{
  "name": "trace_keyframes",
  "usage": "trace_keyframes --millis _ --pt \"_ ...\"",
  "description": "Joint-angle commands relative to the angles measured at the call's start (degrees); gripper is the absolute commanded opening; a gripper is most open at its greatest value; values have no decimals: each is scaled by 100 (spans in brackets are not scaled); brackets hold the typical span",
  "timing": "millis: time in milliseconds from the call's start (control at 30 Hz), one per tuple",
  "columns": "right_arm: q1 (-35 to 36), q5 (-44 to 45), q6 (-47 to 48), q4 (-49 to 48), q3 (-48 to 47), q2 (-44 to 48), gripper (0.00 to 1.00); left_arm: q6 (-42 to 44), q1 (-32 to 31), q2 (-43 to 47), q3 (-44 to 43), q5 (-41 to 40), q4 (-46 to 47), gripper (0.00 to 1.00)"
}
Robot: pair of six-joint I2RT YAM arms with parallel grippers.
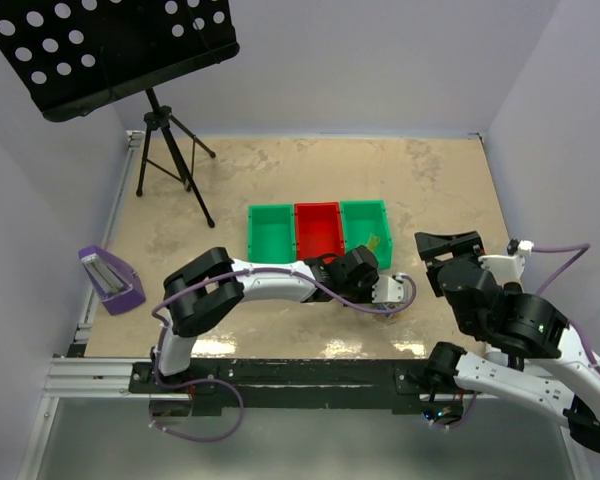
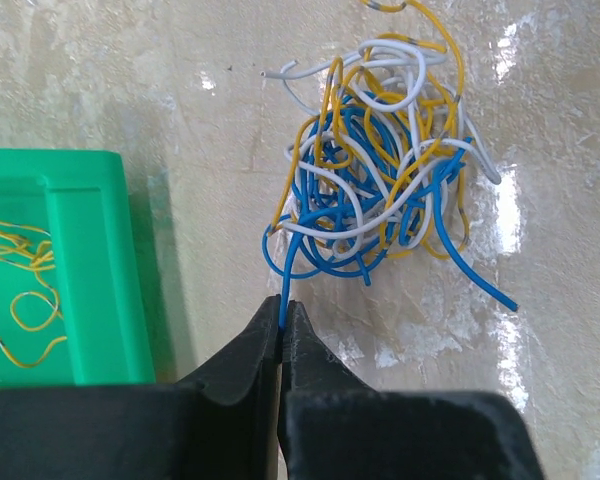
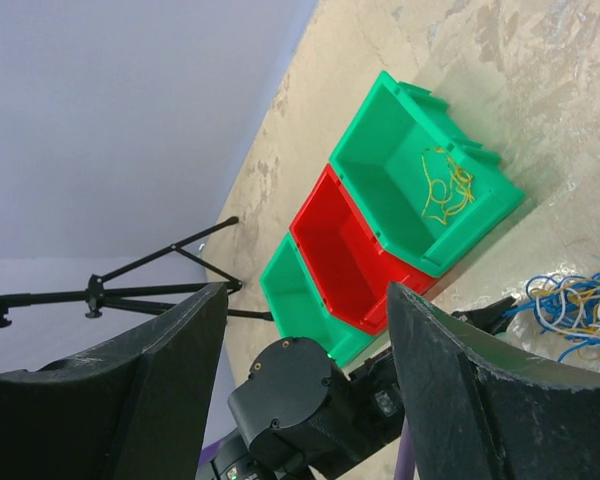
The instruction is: Untangle the cables
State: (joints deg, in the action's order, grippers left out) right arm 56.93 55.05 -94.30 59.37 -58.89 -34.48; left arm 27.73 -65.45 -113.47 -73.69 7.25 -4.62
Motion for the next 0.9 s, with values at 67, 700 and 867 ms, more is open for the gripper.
trace_keyframes --millis 67,700,867 --pt "-15 349 -97 171 18 -103 68 -224 6 833 -6 110 -635 0" --pt "-6 -1460 1246 -2780 1739 -1220 73 339 516 4341 2710 -540 -2474 0" --pt "-15 -2111 1572 -3782 2461 -990 72 382 524 4404 3228 -698 -2105 0"
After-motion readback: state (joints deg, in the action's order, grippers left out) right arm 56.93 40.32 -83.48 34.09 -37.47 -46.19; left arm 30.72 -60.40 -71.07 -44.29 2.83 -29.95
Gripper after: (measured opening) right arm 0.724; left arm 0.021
